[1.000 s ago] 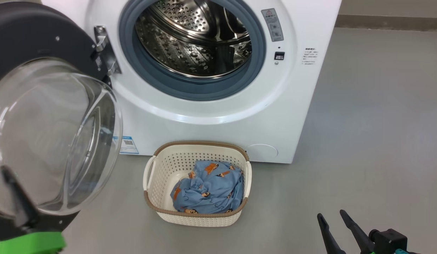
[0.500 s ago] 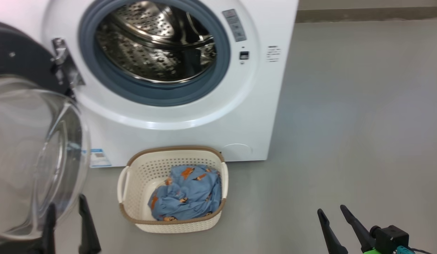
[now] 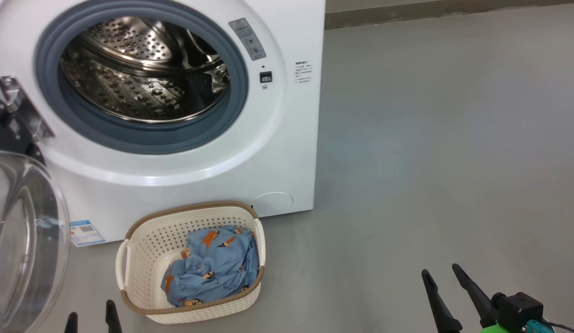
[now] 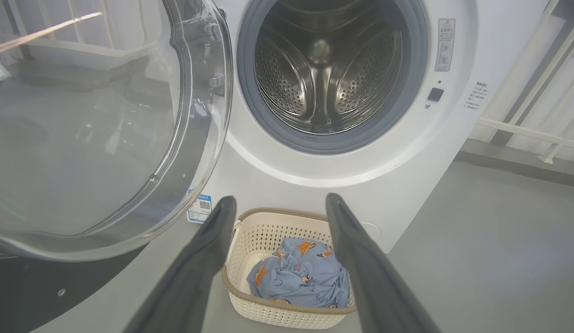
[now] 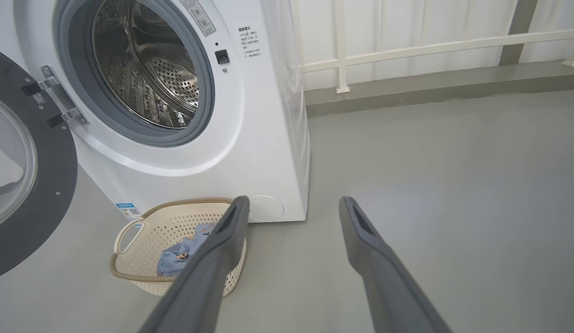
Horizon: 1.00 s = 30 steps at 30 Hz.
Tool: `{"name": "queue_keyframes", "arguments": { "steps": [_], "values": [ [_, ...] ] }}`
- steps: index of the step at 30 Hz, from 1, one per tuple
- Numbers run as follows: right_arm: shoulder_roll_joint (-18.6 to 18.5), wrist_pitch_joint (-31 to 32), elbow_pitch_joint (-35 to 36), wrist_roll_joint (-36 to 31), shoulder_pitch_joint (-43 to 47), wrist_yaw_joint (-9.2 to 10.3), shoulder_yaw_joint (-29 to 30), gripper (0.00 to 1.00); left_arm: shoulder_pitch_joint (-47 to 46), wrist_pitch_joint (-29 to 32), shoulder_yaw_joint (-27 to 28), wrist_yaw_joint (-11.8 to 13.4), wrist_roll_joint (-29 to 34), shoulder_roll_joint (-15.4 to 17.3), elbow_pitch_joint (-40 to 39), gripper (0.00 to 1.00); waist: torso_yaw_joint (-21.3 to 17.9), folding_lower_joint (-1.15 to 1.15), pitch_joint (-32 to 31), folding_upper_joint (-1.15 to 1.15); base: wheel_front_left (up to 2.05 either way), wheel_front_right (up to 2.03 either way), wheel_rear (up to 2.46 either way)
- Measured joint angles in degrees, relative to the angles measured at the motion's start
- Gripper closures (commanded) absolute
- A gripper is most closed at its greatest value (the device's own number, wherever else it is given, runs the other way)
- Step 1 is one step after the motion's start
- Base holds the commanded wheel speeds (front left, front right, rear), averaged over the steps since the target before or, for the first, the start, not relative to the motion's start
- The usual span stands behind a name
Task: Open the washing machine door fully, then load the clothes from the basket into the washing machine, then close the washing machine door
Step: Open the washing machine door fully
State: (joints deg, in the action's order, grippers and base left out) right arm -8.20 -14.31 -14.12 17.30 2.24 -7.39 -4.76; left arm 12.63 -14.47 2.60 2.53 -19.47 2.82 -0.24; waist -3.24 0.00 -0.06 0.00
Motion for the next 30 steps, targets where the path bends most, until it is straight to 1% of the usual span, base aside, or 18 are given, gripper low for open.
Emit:
{"name": "queue_keyframes", "arguments": {
  "steps": [3,9,20,30],
  "values": [
    [0.0,0.0,0.2,0.0,0.0,0.00,0.3,0.00,0.0,-0.1,0.0,-0.3,0.6,-0.1,0.9,0.00,-0.8,0.00,0.1,0.00,0.00,0.00,0.00],
    [0.7,0.0,0.3,-0.6,0.1,0.00,1.2,0.00,0.0,-0.1,0.0,-0.1,0.5,-0.1,1.6,0.00,-0.4,0.00,0.2,0.00,0.00,0.00,0.00],
    [0.9,0.0,0.2,-0.6,0.1,0.00,1.4,0.00,0.0,-0.1,-0.1,1.0,0.5,-0.1,1.6,0.00,1.2,0.00,0.0,0.00,0.00,0.00,0.00],
    [1.0,0.0,0.2,-0.6,0.1,0.00,1.4,0.00,0.0,-0.1,0.0,1.3,0.6,-0.1,1.6,0.00,2.6,0.00,-0.1,0.00,0.00,0.00,0.00]
  ]
}}
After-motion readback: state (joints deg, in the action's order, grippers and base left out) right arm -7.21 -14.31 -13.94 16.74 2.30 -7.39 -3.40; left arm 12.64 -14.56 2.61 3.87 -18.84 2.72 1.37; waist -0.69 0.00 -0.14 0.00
